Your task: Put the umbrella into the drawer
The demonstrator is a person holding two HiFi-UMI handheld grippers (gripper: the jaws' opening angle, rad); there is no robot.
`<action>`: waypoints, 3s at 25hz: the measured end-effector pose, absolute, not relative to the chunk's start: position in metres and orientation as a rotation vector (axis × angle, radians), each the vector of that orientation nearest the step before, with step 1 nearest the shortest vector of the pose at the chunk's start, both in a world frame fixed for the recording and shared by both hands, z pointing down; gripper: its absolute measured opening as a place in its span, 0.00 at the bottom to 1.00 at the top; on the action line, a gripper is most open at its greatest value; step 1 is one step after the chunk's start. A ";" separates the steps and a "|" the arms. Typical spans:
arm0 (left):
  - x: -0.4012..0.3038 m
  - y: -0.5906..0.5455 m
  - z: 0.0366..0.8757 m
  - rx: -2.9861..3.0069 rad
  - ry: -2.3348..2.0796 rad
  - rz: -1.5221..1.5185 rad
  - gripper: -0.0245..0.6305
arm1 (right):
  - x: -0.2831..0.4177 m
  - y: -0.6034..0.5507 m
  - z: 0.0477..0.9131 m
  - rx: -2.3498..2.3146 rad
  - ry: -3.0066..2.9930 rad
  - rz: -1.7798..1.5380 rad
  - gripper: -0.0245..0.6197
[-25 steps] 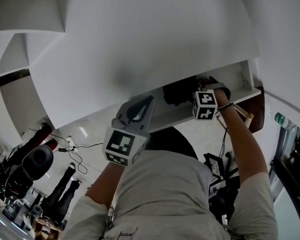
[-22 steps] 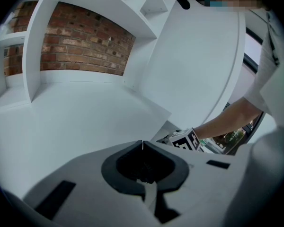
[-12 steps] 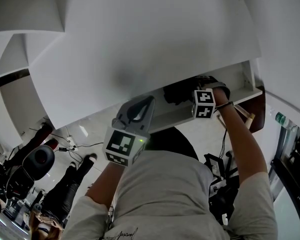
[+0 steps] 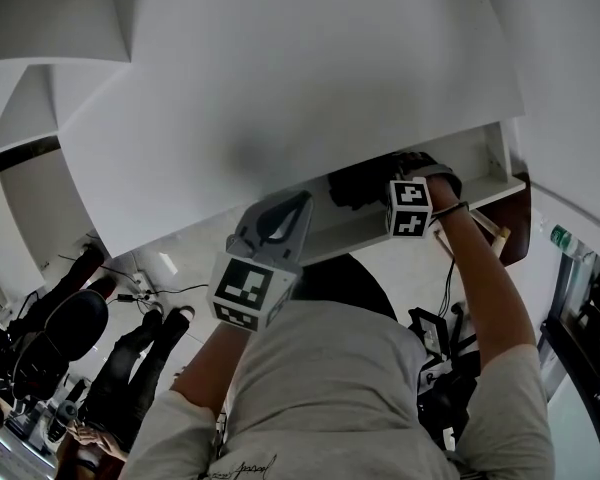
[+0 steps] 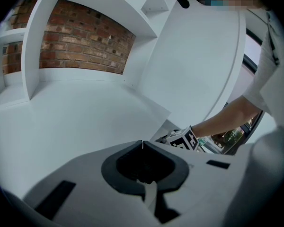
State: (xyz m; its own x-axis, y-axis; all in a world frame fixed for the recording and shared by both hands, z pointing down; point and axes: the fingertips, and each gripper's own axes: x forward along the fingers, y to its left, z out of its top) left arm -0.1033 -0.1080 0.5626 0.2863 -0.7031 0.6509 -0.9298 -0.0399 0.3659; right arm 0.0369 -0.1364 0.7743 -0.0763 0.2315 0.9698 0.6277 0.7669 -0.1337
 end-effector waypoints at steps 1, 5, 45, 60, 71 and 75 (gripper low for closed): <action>-0.103 -0.107 0.563 1.801 -1.475 0.381 0.06 | 0.037 -0.136 0.774 -0.696 -1.651 -0.375 0.47; -0.104 -0.106 0.563 1.808 -1.475 0.383 0.06 | 0.037 -0.136 0.772 -0.690 -1.647 -0.381 0.48; -0.070 -0.088 0.495 1.945 -1.576 0.378 0.06 | 0.034 -0.133 0.633 -0.306 -2.032 -0.221 0.49; -0.050 -0.084 0.463 2.015 -1.589 0.396 0.06 | 0.039 -0.123 0.553 0.037 -2.262 -0.085 0.19; -0.036 -0.081 0.441 2.065 -1.611 0.392 0.06 | 0.049 -0.121 0.496 0.283 -2.400 0.146 0.11; -0.034 -0.080 0.435 2.084 -1.610 0.409 0.06 | 0.047 -0.117 0.474 0.342 -2.466 0.237 0.10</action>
State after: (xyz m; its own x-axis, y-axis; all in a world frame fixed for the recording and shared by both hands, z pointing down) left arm -0.0345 -0.0801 0.4349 0.2662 -0.8217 0.5040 -0.9626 -0.1992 0.1837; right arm 0.0472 -0.1166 0.4741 -0.7679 -0.1864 0.6129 -0.2996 0.9502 -0.0864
